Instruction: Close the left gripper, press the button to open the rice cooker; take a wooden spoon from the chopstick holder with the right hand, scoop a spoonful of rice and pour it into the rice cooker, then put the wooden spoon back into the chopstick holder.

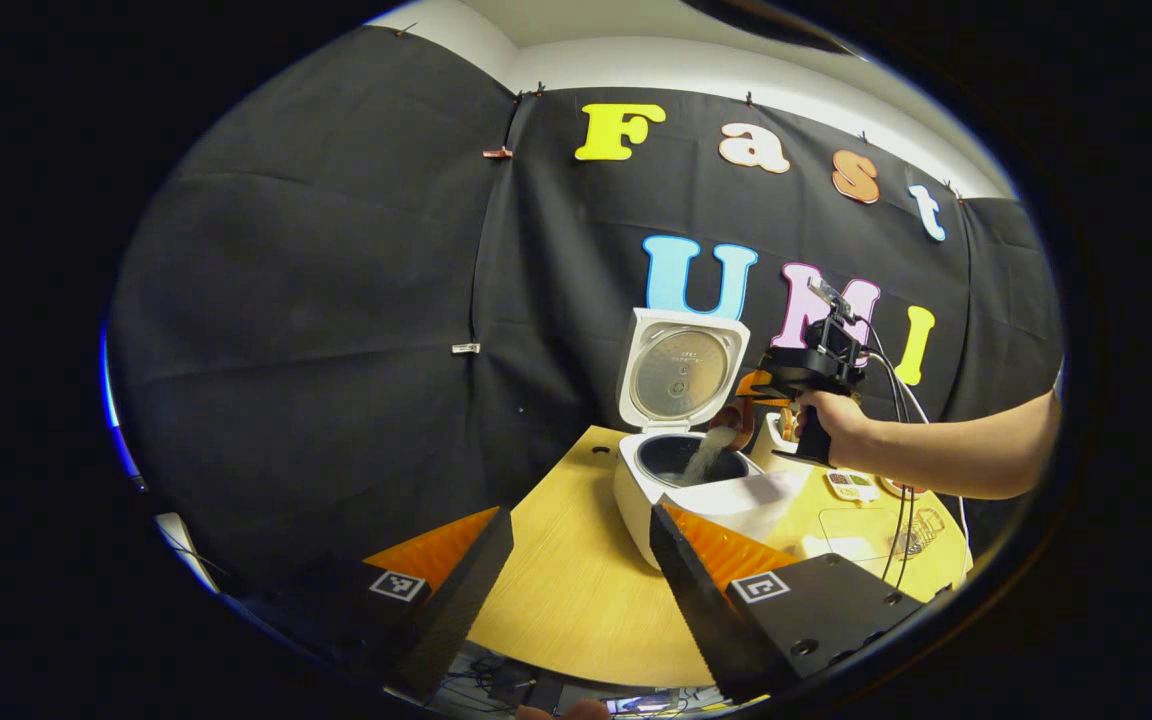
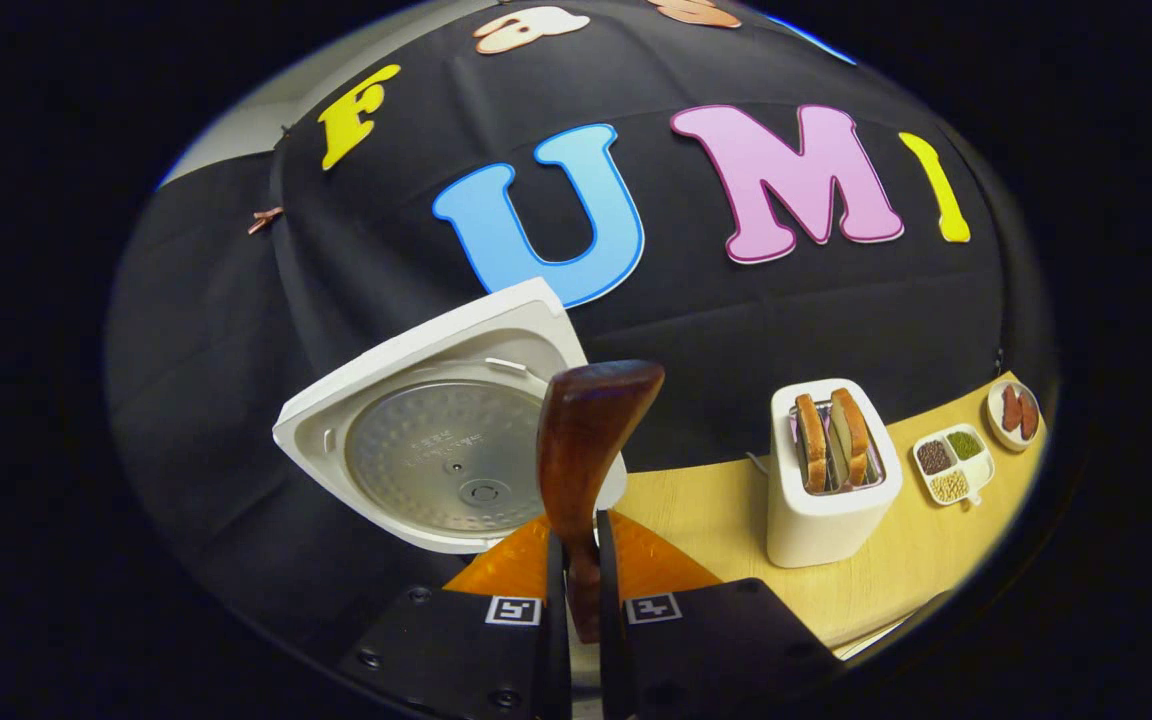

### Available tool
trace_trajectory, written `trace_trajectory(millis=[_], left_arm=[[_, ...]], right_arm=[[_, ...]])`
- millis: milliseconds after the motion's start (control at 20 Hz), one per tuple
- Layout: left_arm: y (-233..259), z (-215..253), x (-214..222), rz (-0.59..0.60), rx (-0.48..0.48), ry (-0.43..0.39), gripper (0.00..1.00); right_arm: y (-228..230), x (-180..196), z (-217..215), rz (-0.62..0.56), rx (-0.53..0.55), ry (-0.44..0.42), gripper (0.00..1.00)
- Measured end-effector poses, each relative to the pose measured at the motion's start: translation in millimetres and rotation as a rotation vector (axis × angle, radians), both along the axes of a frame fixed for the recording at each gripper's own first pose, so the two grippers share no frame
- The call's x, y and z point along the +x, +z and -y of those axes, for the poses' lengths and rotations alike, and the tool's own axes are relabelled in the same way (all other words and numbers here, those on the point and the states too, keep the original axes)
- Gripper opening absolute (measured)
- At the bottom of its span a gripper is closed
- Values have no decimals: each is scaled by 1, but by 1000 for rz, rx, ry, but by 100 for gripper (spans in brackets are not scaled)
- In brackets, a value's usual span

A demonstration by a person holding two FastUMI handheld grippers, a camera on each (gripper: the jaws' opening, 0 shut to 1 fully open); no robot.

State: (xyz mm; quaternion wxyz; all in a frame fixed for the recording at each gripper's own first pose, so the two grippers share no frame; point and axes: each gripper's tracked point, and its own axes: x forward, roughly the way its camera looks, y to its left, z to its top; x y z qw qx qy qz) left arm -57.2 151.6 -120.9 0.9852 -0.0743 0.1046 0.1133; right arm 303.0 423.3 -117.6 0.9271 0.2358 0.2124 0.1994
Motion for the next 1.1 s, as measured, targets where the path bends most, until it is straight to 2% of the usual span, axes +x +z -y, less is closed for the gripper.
trace_trajectory(millis=[450, 650, 850, 900, 950, 1100], left_arm=[[-2, 0, -19, -5, -1, 16, 95], [-1, 1, -23, -3, -8, 21, 95], [-1, 3, -28, -7, -4, 24, 95], [-1, 3, -29, -7, -1, 24, 95], [-1, 3, -29, -8, 1, 27, 95], [1, 3, -32, -5, 1, 30, 96]], right_arm=[[49, -20, -27, 317, -264, 165, 16], [73, -30, -43, 513, -405, 256, 16], [89, -48, -53, 665, -517, 299, 16], [91, -53, -54, 688, -539, 306, 11], [91, -55, -55, 705, -553, 314, 16], [90, -54, -52, 679, -536, 303, 16]])
